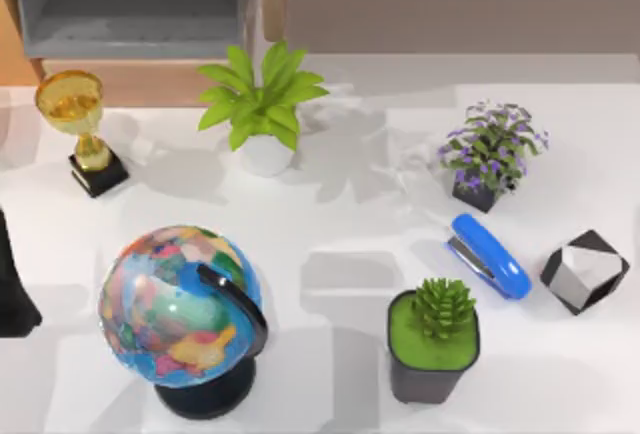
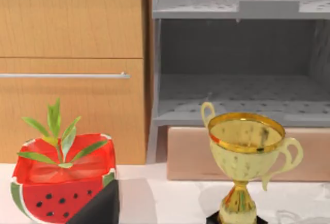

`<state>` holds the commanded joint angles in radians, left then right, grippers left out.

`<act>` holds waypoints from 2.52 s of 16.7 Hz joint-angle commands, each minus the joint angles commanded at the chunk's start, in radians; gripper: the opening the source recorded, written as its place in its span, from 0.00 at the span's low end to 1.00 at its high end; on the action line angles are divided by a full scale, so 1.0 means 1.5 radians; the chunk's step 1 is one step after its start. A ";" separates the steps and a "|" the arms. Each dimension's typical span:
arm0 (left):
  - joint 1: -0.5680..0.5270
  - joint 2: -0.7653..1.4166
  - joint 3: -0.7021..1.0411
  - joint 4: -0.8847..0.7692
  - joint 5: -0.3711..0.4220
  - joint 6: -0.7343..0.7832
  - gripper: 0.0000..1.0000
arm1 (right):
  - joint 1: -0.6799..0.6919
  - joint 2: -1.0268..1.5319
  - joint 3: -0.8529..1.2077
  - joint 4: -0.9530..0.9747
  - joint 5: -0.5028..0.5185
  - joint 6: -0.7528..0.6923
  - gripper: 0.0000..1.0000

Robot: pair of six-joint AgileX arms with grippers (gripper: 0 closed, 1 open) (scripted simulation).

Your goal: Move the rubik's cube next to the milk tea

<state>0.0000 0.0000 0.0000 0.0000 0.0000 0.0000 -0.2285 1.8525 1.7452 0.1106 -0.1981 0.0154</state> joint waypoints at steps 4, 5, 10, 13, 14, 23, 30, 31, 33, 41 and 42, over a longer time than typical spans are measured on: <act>0.000 0.000 0.000 0.000 0.000 0.000 1.00 | 0.000 0.000 0.000 0.000 0.000 0.000 0.00; 0.000 0.000 0.000 0.000 0.000 0.000 1.00 | 0.000 0.000 0.000 0.000 0.000 0.000 0.00; 0.000 0.000 0.000 0.000 0.000 0.000 1.00 | -0.002 0.000 0.009 -0.008 0.000 0.001 0.00; 0.000 0.000 0.000 0.000 0.000 0.000 1.00 | -0.002 0.003 0.029 -0.025 0.000 0.001 0.00; 0.000 0.000 0.000 0.000 0.000 0.000 1.00 | -0.002 0.003 0.032 -0.028 0.000 0.001 0.00; 0.000 0.000 0.000 0.000 0.000 0.000 1.00 | 0.039 -0.087 0.006 -0.089 0.009 0.045 0.00; 0.000 0.000 0.000 0.000 0.000 0.000 1.00 | 0.207 -0.267 -0.184 -0.345 0.042 0.162 0.00; 0.000 0.000 0.000 0.000 0.000 0.000 1.00 | 0.236 -0.286 -0.224 -0.391 0.049 0.179 0.00; 0.000 0.000 0.000 0.000 0.000 0.000 1.00 | 0.294 -0.321 -0.311 -0.483 0.065 0.213 0.00; 0.000 0.000 0.000 0.000 0.000 0.000 1.00 | 0.472 -0.420 -0.616 -0.774 0.123 0.317 0.00; 0.000 0.000 0.000 0.000 0.000 0.000 1.00 | 0.484 -0.426 -0.638 -0.793 0.126 0.324 0.00</act>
<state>0.0000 0.0000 0.0000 0.0000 0.0000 0.0000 0.4969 1.2130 0.7885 -1.0786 -0.0084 0.5012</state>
